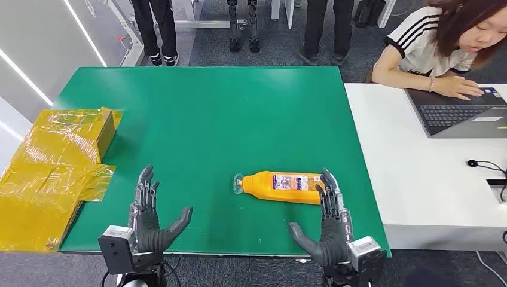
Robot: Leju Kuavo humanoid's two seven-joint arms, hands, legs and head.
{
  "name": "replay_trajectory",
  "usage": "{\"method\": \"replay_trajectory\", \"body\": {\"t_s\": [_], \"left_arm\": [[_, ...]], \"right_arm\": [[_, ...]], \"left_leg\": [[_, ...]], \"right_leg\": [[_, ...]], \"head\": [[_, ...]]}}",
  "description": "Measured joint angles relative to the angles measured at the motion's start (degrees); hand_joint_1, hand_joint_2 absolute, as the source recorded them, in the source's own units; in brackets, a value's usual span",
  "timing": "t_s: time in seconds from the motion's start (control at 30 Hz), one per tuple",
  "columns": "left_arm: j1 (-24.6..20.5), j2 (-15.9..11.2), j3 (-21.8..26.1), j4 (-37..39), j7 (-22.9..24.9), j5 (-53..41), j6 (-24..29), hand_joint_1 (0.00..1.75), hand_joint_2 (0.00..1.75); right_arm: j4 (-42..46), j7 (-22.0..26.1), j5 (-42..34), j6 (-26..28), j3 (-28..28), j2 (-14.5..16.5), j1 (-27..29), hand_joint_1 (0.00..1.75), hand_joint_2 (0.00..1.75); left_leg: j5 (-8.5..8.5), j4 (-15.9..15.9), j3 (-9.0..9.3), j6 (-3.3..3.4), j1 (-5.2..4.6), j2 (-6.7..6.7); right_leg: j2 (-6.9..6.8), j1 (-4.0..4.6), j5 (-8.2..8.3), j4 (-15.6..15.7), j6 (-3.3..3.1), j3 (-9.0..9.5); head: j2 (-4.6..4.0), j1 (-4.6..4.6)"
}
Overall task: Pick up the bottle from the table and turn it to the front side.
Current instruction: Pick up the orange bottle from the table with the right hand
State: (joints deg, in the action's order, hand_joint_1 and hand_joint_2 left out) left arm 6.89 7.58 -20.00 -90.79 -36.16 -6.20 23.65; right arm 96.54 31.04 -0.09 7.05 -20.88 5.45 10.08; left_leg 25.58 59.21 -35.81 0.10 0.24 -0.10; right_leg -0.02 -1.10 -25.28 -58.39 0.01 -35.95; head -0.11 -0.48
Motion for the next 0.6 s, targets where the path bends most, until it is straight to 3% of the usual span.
{"method": "replay_trajectory", "body": {"t_s": [0.6], "left_arm": [[-0.3,0.2,0.0,0.0,0.1,0.2,-1.4,0.00,1.75]], "right_arm": [[0.0,0.7,-0.1,2.5,-1.2,-1.1,0.1,0.00,1.75]], "left_leg": [[0.00,0.0,0.01,0.00,0.00,0.01]], "right_leg": [[0.01,0.00,0.00,0.0,0.00,0.00]], "head": [[0.00,0.00]]}}
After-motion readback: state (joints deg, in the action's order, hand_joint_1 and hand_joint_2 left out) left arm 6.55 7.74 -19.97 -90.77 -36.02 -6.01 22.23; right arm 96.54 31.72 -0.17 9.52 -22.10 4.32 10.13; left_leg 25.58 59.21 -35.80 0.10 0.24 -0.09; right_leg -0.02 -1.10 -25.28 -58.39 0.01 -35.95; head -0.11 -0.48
